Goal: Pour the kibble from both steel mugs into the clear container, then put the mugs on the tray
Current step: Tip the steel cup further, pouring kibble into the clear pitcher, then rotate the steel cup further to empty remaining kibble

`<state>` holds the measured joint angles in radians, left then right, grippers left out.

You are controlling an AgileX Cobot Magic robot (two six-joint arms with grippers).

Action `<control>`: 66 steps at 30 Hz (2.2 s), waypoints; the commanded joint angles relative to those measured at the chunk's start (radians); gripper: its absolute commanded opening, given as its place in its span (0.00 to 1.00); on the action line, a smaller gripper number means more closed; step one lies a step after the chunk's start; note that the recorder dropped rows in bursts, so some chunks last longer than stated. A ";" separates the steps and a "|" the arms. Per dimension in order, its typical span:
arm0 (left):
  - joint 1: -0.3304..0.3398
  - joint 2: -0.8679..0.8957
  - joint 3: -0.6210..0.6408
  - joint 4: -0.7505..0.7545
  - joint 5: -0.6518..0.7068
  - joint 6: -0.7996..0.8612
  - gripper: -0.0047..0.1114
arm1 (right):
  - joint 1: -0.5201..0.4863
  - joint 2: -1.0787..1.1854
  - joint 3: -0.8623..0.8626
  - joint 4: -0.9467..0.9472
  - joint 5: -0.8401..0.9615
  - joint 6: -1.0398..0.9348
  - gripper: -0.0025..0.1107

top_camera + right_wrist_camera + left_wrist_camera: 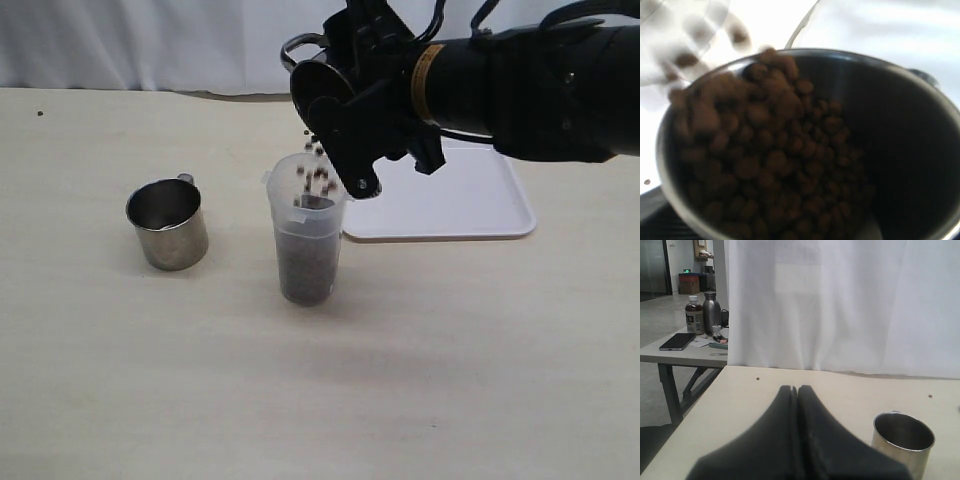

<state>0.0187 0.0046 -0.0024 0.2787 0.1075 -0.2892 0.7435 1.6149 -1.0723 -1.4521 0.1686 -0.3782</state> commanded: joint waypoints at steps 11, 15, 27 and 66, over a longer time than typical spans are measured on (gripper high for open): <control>-0.007 -0.005 0.002 0.001 -0.016 -0.004 0.04 | 0.003 -0.005 -0.009 -0.059 -0.007 -0.012 0.07; -0.007 -0.005 0.002 0.001 -0.013 -0.004 0.04 | 0.003 -0.005 -0.009 -0.083 -0.007 -0.013 0.07; -0.007 -0.005 0.002 0.001 -0.013 -0.004 0.04 | 0.003 -0.005 -0.009 -0.112 -0.007 -0.013 0.07; -0.007 -0.005 0.002 -0.003 -0.008 -0.004 0.04 | 0.003 -0.005 -0.009 -0.164 -0.007 -0.055 0.07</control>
<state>0.0187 0.0046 -0.0024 0.2787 0.1075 -0.2895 0.7435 1.6149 -1.0723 -1.6060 0.1645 -0.4272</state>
